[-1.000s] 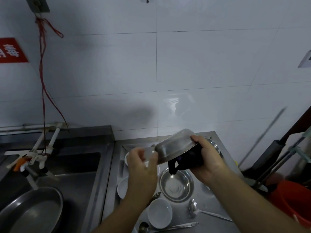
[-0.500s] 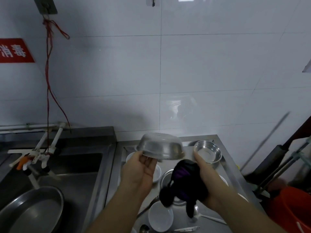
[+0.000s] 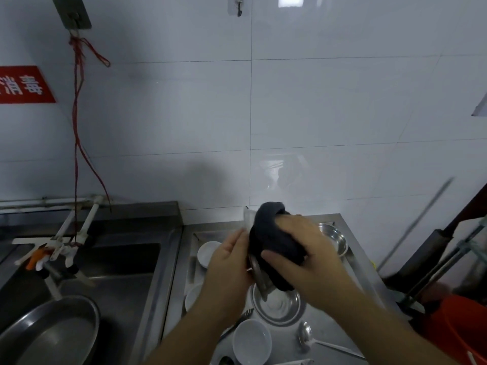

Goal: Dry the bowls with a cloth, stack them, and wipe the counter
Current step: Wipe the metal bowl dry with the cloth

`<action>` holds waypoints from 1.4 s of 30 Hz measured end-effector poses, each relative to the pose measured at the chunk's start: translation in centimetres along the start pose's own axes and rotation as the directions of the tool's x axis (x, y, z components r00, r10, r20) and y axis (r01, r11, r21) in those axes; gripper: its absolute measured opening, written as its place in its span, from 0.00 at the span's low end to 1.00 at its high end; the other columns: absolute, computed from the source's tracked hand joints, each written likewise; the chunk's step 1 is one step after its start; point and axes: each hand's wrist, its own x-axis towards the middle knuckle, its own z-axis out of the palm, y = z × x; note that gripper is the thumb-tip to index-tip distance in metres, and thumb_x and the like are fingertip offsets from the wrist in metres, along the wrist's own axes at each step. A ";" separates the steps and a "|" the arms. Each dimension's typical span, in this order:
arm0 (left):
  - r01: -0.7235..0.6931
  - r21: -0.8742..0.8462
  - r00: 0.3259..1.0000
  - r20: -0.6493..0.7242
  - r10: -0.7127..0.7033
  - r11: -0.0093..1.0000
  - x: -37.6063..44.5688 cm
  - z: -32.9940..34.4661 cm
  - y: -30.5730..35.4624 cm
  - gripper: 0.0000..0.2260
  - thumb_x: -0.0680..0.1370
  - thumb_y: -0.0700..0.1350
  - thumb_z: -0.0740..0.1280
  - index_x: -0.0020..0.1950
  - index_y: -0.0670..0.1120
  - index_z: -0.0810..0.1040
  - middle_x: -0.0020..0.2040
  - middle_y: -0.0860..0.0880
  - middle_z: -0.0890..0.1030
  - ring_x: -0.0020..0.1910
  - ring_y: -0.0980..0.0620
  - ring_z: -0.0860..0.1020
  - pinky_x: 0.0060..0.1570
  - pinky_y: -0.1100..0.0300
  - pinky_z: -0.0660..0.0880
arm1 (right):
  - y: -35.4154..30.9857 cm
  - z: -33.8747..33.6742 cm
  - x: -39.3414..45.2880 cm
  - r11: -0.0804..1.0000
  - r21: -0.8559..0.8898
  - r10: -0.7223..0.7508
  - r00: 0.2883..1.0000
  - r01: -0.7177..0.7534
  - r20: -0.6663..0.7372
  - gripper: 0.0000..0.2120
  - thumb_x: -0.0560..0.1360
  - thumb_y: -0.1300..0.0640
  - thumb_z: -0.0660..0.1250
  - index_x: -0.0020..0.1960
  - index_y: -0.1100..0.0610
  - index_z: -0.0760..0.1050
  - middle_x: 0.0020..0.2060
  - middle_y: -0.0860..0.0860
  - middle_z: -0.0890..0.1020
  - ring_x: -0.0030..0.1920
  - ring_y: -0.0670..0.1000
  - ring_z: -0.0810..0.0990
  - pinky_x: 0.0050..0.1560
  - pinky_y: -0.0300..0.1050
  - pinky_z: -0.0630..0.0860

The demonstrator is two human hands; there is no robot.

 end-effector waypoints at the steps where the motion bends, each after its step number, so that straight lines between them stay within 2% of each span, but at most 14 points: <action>1: -0.006 0.006 0.999 0.033 0.006 1.000 -0.3 0.3 -0.2 0.12 0.84 0.52 0.65 0.60 0.52 0.86 0.56 0.40 0.87 0.53 0.43 0.87 0.45 0.55 0.84 | 0.0 0.4 0.0 0.989 -0.093 -0.113 0.992 0.118 0.051 0.21 0.76 0.48 0.74 0.68 0.40 0.76 0.65 0.34 0.79 0.69 0.44 0.76 0.71 0.39 0.70; 3: -0.010 0.024 0.998 0.066 0.009 1.000 -0.7 0.5 -0.5 0.13 0.86 0.51 0.62 0.62 0.55 0.86 0.57 0.42 0.87 0.56 0.43 0.87 0.49 0.56 0.84 | 0.4 0.9 -0.3 0.964 -0.148 -0.203 0.972 0.219 0.118 0.22 0.79 0.51 0.71 0.72 0.51 0.76 0.72 0.40 0.76 0.79 0.47 0.68 0.79 0.42 0.62; 5: -0.005 0.045 0.997 0.075 0.002 0.999 -1.1 0.4 -0.5 0.13 0.85 0.51 0.61 0.60 0.56 0.86 0.58 0.43 0.87 0.58 0.44 0.86 0.52 0.57 0.84 | 0.7 1.1 -0.2 0.968 -0.159 -0.170 0.975 0.192 0.142 0.22 0.81 0.50 0.68 0.74 0.52 0.75 0.72 0.41 0.76 0.79 0.46 0.67 0.79 0.44 0.64; 10: -0.060 0.143 0.994 0.103 0.045 0.988 -1.6 0.2 -0.5 0.14 0.84 0.55 0.61 0.58 0.57 0.86 0.57 0.47 0.87 0.59 0.47 0.85 0.55 0.57 0.83 | 0.7 0.7 1.5 0.987 -0.160 -0.009 0.999 0.015 0.039 0.17 0.81 0.42 0.65 0.69 0.38 0.71 0.57 0.34 0.81 0.58 0.38 0.80 0.57 0.29 0.73; 13: -0.120 0.183 0.987 0.125 0.098 0.976 -1.8 -0.2 -0.2 0.14 0.84 0.54 0.61 0.59 0.56 0.86 0.56 0.42 0.87 0.59 0.37 0.84 0.59 0.40 0.83 | 0.7 0.3 2.6 0.993 -0.044 0.104 0.992 -0.107 -0.066 0.15 0.80 0.39 0.64 0.66 0.30 0.69 0.53 0.33 0.82 0.53 0.38 0.82 0.50 0.28 0.75; 16: -0.176 0.227 0.973 0.188 0.134 0.958 -2.1 -0.3 0.5 0.15 0.83 0.55 0.61 0.59 0.56 0.86 0.54 0.35 0.84 0.57 0.26 0.79 0.61 0.30 0.77 | 1.7 -0.3 3.7 0.938 0.229 0.301 0.939 -0.261 -0.164 0.12 0.77 0.39 0.65 0.60 0.34 0.77 0.53 0.37 0.85 0.56 0.39 0.83 0.56 0.37 0.77; 18: -0.188 0.233 0.969 0.204 0.141 0.954 -2.3 -0.3 0.9 0.15 0.82 0.56 0.60 0.59 0.58 0.86 0.53 0.34 0.83 0.54 0.27 0.78 0.58 0.35 0.80 | 2.7 -0.6 4.0 0.849 0.356 0.461 0.877 -0.390 -0.140 0.15 0.74 0.35 0.64 0.57 0.37 0.80 0.51 0.39 0.86 0.56 0.43 0.84 0.59 0.46 0.78; 22: -0.147 0.174 0.979 0.167 0.118 0.974 -1.7 -0.9 1.0 0.15 0.83 0.58 0.63 0.59 0.56 0.87 0.51 0.35 0.85 0.46 0.40 0.83 0.48 0.54 0.84 | 3.7 -0.8 3.0 0.654 0.535 0.685 0.718 -0.535 -0.119 0.17 0.71 0.31 0.64 0.54 0.34 0.83 0.47 0.36 0.86 0.52 0.41 0.85 0.50 0.42 0.77; 26: -0.119 0.034 0.990 0.078 0.116 0.992 -0.7 -0.4 1.3 0.15 0.78 0.53 0.65 0.57 0.52 0.88 0.52 0.38 0.87 0.49 0.45 0.85 0.49 0.55 0.84 | 4.9 1.3 1.4 0.344 0.779 0.844 0.537 -0.524 -0.011 0.17 0.82 0.42 0.65 0.61 0.49 0.85 0.57 0.52 0.87 0.60 0.56 0.85 0.65 0.59 0.79; 29: -0.150 0.044 0.988 -0.021 0.151 0.988 0.1 0.6 0.6 0.11 0.81 0.52 0.65 0.54 0.58 0.88 0.52 0.46 0.89 0.51 0.50 0.87 0.48 0.59 0.83 | 4.6 3.9 0.0 0.072 0.861 0.895 0.414 -0.503 0.167 0.19 0.82 0.42 0.66 0.59 0.56 0.85 0.54 0.58 0.87 0.53 0.61 0.87 0.49 0.59 0.85; 32: -0.143 0.092 0.981 -0.119 0.153 0.985 0.6 1.2 -0.6 0.18 0.88 0.48 0.60 0.51 0.64 0.87 0.52 0.51 0.89 0.54 0.51 0.87 0.49 0.60 0.83 | 3.9 5.6 -0.9 -0.001 0.902 0.911 0.371 -0.432 0.179 0.17 0.83 0.50 0.65 0.62 0.61 0.82 0.51 0.61 0.83 0.53 0.62 0.85 0.47 0.55 0.81; 37: -0.136 0.199 0.961 -0.213 0.179 0.970 0.7 2.1 -1.9 0.19 0.88 0.51 0.58 0.51 0.72 0.82 0.50 0.61 0.86 0.52 0.57 0.86 0.52 0.54 0.82 | 2.0 6.5 -1.3 0.094 0.889 0.895 0.429 -0.448 0.122 0.08 0.84 0.54 0.66 0.59 0.57 0.79 0.50 0.59 0.86 0.45 0.58 0.88 0.37 0.52 0.83; 40: -0.070 0.160 0.968 -0.227 0.106 0.985 0.8 2.6 -1.8 0.19 0.88 0.51 0.58 0.49 0.72 0.82 0.50 0.61 0.86 0.52 0.55 0.86 0.52 0.53 0.83 | 0.2 7.3 -1.5 0.244 0.841 0.887 0.462 -0.484 0.009 0.13 0.82 0.55 0.71 0.65 0.49 0.75 0.55 0.55 0.86 0.53 0.57 0.87 0.47 0.58 0.86; 42: -0.023 0.120 0.977 -0.207 0.047 0.993 0.8 2.7 -1.7 0.18 0.88 0.50 0.58 0.51 0.65 0.85 0.51 0.56 0.88 0.54 0.50 0.87 0.54 0.51 0.83 | -1.0 7.3 -1.6 0.423 0.753 0.826 0.556 -0.504 -0.092 0.16 0.81 0.55 0.72 0.66 0.44 0.74 0.55 0.48 0.86 0.54 0.49 0.86 0.54 0.52 0.85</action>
